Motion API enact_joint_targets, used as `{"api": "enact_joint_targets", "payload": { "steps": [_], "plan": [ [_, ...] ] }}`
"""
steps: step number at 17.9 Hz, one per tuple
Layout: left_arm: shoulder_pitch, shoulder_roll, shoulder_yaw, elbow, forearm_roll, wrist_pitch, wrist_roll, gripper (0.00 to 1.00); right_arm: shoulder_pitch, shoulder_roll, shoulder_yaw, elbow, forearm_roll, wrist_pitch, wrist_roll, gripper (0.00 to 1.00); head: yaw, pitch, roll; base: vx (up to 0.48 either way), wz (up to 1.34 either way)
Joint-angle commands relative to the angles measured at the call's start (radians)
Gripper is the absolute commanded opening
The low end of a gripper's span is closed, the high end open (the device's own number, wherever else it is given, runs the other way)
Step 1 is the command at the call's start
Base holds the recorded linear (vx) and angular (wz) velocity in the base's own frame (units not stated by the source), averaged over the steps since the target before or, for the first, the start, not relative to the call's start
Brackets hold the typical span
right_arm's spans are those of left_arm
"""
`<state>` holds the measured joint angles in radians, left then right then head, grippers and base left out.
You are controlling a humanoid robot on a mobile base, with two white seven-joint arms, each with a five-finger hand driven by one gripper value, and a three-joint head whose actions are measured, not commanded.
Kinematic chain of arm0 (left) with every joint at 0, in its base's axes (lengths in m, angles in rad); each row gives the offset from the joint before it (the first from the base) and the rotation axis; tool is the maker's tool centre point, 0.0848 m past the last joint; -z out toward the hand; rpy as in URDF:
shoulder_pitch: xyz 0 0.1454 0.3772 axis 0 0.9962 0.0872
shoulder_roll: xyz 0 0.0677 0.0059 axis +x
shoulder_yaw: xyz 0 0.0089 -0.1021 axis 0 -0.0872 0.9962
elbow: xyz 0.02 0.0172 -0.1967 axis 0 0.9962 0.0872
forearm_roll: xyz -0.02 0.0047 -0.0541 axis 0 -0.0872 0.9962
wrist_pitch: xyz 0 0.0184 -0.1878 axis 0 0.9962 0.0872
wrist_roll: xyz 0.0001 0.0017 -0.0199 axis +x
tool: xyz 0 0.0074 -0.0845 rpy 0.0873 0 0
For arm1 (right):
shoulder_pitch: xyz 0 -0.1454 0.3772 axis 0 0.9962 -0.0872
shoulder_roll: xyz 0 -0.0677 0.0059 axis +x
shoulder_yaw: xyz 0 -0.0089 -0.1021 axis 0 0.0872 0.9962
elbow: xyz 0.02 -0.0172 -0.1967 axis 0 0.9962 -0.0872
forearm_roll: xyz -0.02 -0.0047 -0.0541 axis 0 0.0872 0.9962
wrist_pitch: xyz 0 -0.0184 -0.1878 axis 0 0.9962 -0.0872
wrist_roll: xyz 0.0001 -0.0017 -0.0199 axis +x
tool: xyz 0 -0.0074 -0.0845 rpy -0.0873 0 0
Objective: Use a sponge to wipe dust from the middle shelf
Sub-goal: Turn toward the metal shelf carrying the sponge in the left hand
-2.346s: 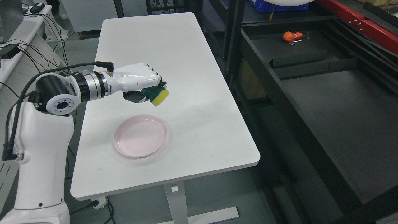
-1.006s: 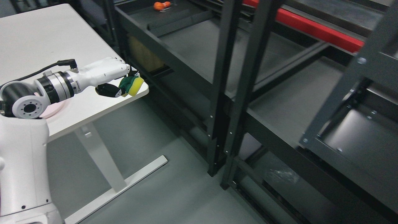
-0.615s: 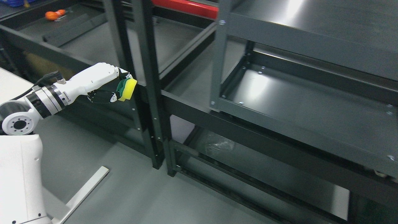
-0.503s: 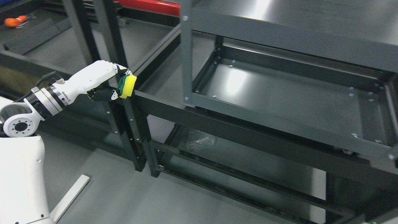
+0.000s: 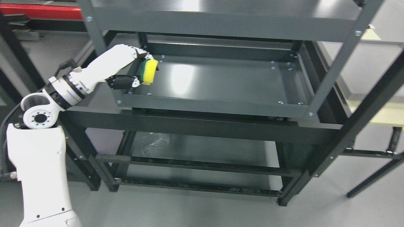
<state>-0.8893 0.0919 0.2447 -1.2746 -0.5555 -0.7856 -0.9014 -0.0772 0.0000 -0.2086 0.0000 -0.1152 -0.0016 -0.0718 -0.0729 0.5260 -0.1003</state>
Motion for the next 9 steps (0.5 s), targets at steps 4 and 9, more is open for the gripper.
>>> {"api": "enact_joint_targets", "payload": {
  "steps": [4, 9],
  "plan": [
    [-0.202, -0.074, -0.373, -0.074, -0.004, 0.0, -0.102, 0.08, -0.001, -0.017, 0.0, -0.017, 0.0, 0.072, 0.0, 1.0, 0.0, 0.0, 0.0, 0.011, -0.3],
    [-0.31, -0.074, -0.513, -0.072, 0.043, 0.0, -0.091, 0.09, -0.001, -0.017, 0.0, -0.017, 0.0, 0.072, 0.0, 1.0, 0.0, 0.0, 0.0, 0.018, 0.01]
  ]
}}
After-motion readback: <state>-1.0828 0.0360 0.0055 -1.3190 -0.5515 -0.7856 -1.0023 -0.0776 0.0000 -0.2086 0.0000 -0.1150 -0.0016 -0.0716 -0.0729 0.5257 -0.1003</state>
